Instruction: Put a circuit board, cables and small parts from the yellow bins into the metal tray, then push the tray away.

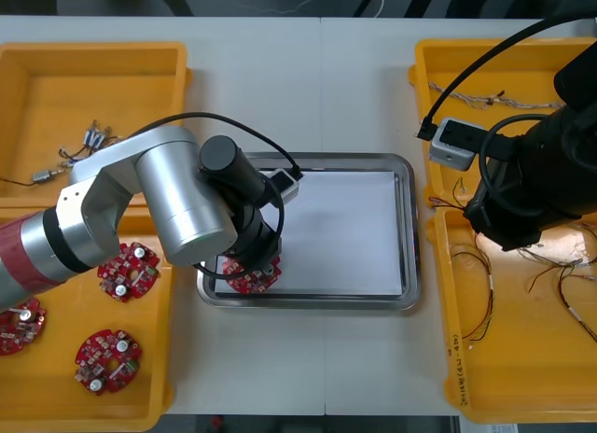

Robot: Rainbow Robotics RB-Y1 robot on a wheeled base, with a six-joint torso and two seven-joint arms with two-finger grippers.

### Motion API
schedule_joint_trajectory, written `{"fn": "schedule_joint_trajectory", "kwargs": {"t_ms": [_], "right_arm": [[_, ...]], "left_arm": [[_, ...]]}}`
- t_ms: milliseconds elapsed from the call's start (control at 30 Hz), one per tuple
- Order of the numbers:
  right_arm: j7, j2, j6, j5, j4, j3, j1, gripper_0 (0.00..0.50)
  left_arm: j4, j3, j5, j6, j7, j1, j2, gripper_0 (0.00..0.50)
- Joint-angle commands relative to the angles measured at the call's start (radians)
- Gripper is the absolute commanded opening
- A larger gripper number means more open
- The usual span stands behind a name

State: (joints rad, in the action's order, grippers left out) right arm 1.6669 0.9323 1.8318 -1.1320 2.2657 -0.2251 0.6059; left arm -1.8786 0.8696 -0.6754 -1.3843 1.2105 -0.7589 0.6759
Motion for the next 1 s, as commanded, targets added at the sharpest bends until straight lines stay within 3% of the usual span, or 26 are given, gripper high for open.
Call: {"fn": "schedule_joint_trajectory", "kwargs": {"t_ms": [33,233,267,333,367,433,467,1000], "right_arm": [[-0.035,0.037,-0.005,0.0,0.003,-0.011,0.037,0.0],[-0.036,0.036,-0.005,-0.003,0.002,-0.011,0.037,0.0],[-0.036,0.036,-0.005,-0.003,0.003,-0.011,0.037,0.0],[-0.036,0.036,-0.003,-0.005,0.003,-0.011,0.037,0.0],[-0.036,0.037,-0.003,-0.005,0.003,-0.011,0.037,0.0],[-0.036,0.036,-0.003,-0.005,0.003,-0.011,0.037,0.0],[-0.036,0.037,-0.005,-0.005,0.003,-0.011,0.037,0.0],[-0.036,0.037,-0.005,-0.008,0.002,-0.011,0.037,0.0]], "left_arm": [[-0.002,0.022,0.011,0.014,-0.08,-0.043,-0.006,0.0],[-0.002,0.017,0.005,0.014,-0.085,-0.045,-0.006,0.007],[-0.002,0.016,0.003,0.014,-0.086,-0.045,-0.006,0.039],[-0.002,0.003,-0.013,0.014,-0.091,-0.045,-0.006,0.285],[-0.002,0.0,-0.018,0.014,-0.092,-0.045,-0.006,0.327],[-0.002,-0.009,-0.032,0.014,-0.1,-0.045,-0.006,0.477],[-0.004,-0.012,-0.032,0.016,-0.101,-0.045,-0.006,0.5],[-0.014,-0.087,-0.084,0.001,-0.118,-0.046,-0.002,0.5]]}}
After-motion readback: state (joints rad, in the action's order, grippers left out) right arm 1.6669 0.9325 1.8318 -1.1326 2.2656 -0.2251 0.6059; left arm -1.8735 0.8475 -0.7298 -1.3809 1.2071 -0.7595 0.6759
